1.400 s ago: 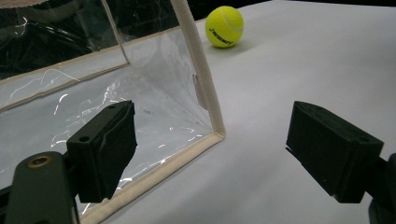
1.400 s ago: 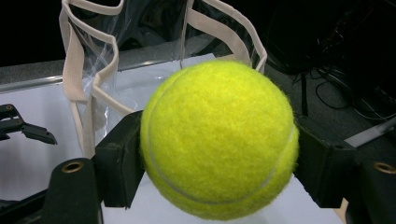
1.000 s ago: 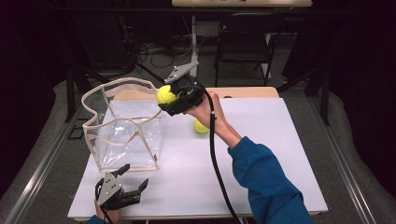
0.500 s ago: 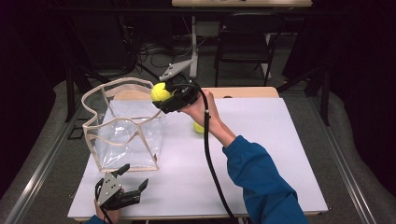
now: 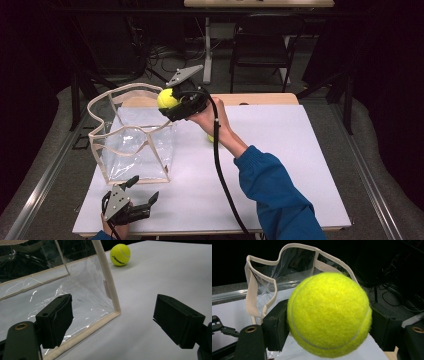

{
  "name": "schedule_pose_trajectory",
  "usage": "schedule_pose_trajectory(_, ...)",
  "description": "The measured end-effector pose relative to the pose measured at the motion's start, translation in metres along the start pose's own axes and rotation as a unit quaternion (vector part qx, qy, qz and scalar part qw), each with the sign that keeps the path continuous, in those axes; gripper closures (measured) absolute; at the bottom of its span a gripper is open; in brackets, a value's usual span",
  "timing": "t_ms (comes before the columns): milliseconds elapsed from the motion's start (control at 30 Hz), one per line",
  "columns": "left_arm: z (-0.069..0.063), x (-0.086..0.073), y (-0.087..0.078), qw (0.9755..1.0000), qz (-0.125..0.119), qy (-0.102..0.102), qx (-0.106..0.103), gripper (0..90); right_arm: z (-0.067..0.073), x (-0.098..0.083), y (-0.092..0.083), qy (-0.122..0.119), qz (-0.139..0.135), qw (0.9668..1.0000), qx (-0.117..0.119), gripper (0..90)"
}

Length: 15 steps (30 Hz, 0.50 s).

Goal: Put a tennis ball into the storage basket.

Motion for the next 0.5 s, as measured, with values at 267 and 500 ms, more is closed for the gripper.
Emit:
schedule_pose_trajectory(267, 0.000, 0.000, 0.000, 1.0000, -0.003, -0.002, 0.001, 16.0, 0.000, 0.001, 0.006, 0.007, -0.007, 1.0000, 0.000, 26.0)
schedule_pose_trajectory(500, 0.000, 0.000, 0.000, 1.0000, -0.003, -0.002, 0.001, 15.9, 0.002, 0.003, 0.011, 0.010, -0.011, 0.9999, 0.001, 26.0)
Point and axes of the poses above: each handheld gripper's, and its own axes: y roughly forward along the jaws, x roughly out of its top, z roughly to its left, the point moved 3 cm from there along y, roughly forward along the jaws, and after that the axes turned 4 degrees about -z, right-handed, at the moved point
